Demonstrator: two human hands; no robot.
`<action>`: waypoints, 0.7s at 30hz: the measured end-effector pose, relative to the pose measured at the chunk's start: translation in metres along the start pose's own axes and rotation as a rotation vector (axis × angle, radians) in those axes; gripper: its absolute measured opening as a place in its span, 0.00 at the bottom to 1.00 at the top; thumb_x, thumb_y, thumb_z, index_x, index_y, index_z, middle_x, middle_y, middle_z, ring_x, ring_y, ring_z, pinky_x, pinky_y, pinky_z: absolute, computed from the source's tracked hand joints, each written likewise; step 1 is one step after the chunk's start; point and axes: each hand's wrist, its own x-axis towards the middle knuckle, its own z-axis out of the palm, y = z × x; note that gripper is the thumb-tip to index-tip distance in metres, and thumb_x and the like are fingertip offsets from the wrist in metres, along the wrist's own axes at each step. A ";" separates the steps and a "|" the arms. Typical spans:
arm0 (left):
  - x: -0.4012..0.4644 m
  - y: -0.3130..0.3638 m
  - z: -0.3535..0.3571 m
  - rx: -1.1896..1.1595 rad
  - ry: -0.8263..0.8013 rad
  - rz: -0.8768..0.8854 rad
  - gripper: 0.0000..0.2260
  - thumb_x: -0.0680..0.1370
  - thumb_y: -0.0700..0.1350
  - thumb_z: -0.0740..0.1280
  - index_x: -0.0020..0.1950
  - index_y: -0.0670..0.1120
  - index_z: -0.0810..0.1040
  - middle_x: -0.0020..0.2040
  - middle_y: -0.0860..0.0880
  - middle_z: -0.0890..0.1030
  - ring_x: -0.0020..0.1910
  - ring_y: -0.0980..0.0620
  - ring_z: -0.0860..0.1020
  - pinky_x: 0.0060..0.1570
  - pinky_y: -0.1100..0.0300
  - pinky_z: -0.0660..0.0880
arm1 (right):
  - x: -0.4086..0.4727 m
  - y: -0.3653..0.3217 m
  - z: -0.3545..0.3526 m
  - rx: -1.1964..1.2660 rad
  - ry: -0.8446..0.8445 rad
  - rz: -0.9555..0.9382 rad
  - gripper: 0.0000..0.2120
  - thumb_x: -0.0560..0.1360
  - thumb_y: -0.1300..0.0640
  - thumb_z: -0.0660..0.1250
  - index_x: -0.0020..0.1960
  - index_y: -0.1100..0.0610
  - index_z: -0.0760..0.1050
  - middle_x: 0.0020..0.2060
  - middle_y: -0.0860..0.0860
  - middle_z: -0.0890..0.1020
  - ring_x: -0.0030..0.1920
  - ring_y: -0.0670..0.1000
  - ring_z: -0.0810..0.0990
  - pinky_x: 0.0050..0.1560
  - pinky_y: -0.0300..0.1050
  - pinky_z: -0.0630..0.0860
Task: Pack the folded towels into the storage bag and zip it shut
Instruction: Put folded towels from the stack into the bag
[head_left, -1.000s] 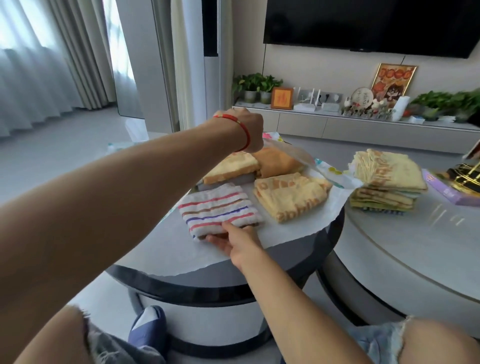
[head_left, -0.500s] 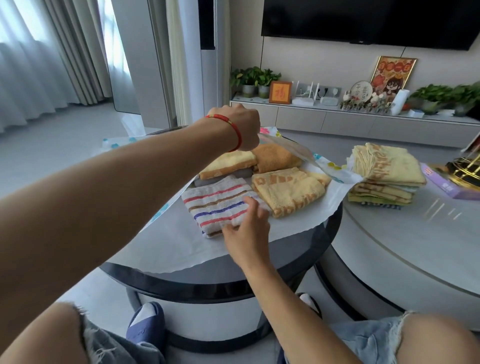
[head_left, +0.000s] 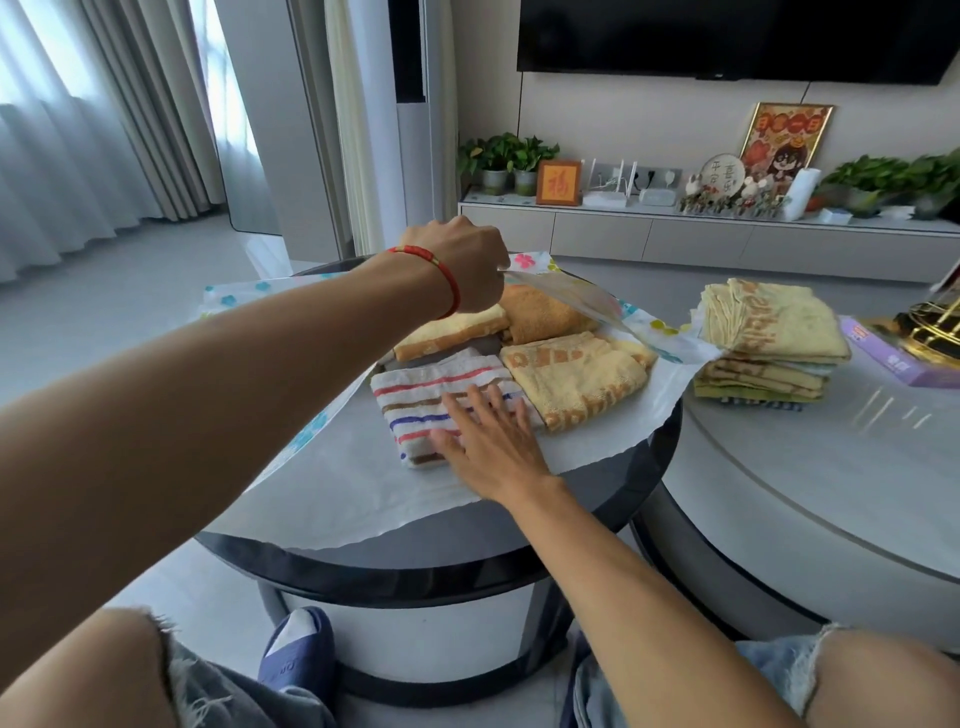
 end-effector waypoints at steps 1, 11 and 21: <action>0.000 0.002 0.001 -0.014 0.007 0.016 0.17 0.80 0.50 0.62 0.69 0.58 0.75 0.63 0.47 0.79 0.52 0.43 0.80 0.37 0.57 0.69 | -0.008 0.006 -0.009 0.041 0.084 -0.045 0.30 0.85 0.38 0.45 0.83 0.49 0.56 0.83 0.56 0.57 0.83 0.59 0.52 0.81 0.62 0.46; 0.021 0.065 0.024 -0.247 0.011 0.183 0.14 0.76 0.49 0.71 0.62 0.55 0.82 0.58 0.47 0.82 0.52 0.44 0.81 0.44 0.54 0.77 | -0.104 0.201 -0.114 0.239 0.947 0.374 0.15 0.81 0.54 0.58 0.42 0.61 0.76 0.41 0.57 0.82 0.42 0.58 0.78 0.39 0.51 0.71; 0.049 0.105 0.049 -0.358 -0.124 0.216 0.13 0.74 0.50 0.70 0.58 0.55 0.83 0.57 0.48 0.82 0.55 0.44 0.80 0.54 0.49 0.79 | -0.032 0.373 -0.161 0.126 0.479 0.892 0.30 0.84 0.46 0.59 0.73 0.70 0.65 0.70 0.71 0.71 0.70 0.70 0.70 0.66 0.61 0.70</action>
